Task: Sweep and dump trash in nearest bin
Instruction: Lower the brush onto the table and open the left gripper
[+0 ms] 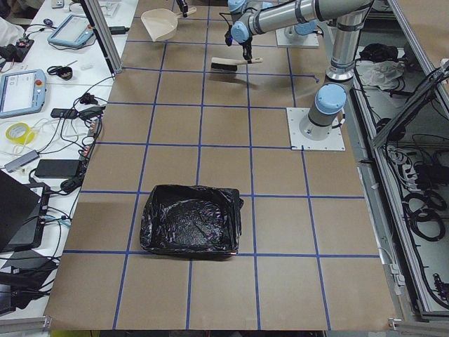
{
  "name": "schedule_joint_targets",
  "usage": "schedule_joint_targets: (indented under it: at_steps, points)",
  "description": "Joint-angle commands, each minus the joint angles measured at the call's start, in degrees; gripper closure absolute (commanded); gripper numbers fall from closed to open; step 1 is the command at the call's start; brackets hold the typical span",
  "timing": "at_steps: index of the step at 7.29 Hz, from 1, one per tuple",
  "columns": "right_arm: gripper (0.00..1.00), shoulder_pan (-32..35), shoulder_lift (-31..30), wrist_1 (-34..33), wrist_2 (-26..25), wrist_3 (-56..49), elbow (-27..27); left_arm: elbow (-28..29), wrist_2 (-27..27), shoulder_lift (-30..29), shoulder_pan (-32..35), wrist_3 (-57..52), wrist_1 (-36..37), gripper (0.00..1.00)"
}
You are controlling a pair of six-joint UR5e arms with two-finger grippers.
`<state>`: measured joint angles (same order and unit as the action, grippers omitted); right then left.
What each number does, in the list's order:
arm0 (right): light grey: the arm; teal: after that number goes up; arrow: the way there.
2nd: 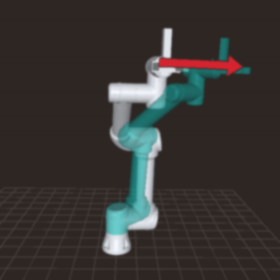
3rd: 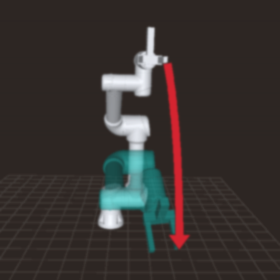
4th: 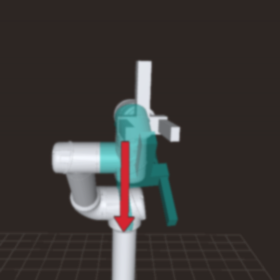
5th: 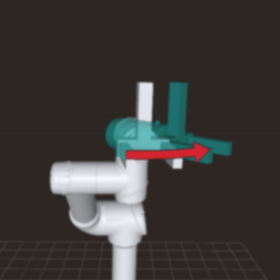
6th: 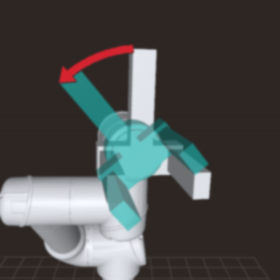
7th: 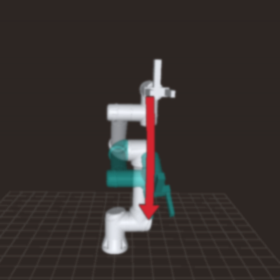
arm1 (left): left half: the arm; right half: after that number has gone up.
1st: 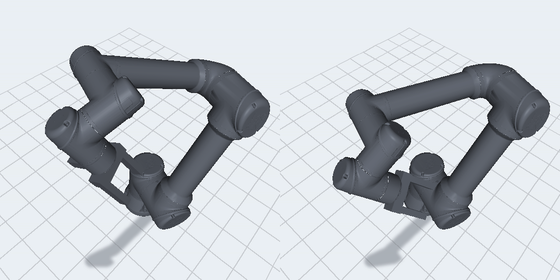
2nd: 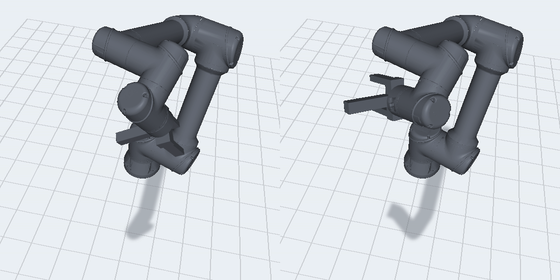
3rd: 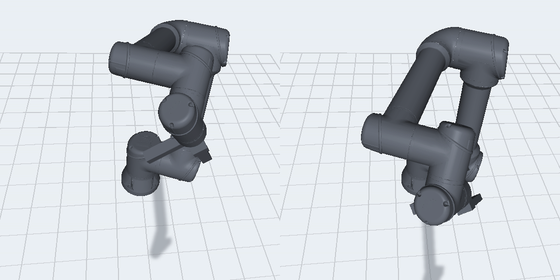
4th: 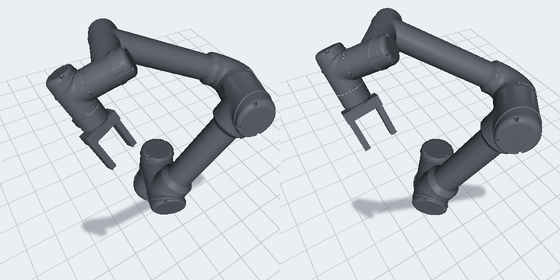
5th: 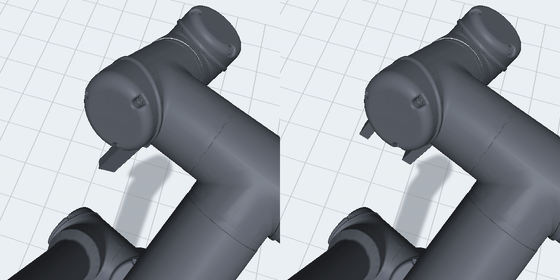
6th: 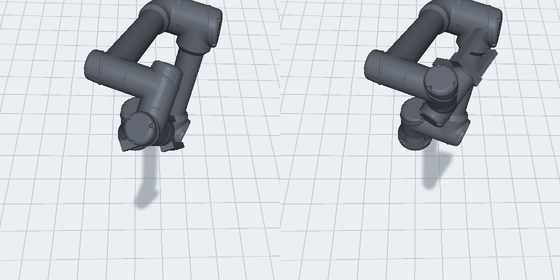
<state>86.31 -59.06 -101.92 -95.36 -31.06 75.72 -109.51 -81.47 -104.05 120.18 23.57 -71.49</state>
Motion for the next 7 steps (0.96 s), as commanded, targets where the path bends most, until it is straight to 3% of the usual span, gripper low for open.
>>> schedule_joint_targets:
  at_steps: [1, 2, 3, 4, 5, 7]
  points:
    - [1.0, 0.0, 0.0, 0.0, 0.0, -0.2, 0.0, 0.0, 0.1, -0.4, 0.0, 2.6, -0.1, 1.0]
    - [1.0, 0.0, 0.0, 0.0, 0.0, -0.2, 0.0, -0.1, 0.1, -0.6, 0.0, 2.7, -0.1, 0.95]
    - [1.0, 0.0, 0.0, 0.0, 0.0, -0.3, 0.0, 0.0, -0.1, -0.6, 0.0, 2.5, -0.1, 0.24]
    - [1.0, 0.1, 0.0, 0.0, 0.1, -0.3, 0.1, 0.2, -0.1, -0.5, 0.0, 2.4, -0.1, 0.01]
    - [1.0, 0.1, 0.0, 0.0, 0.4, -0.5, 0.1, 0.9, -0.3, 0.6, -0.3, 1.8, -0.2, 0.0]
    - [1.0, 0.2, 0.0, -0.3, 0.4, -2.0, 0.2, 8.5, -0.7, 1.7, -3.0, 1.4, -8.7, 0.0]
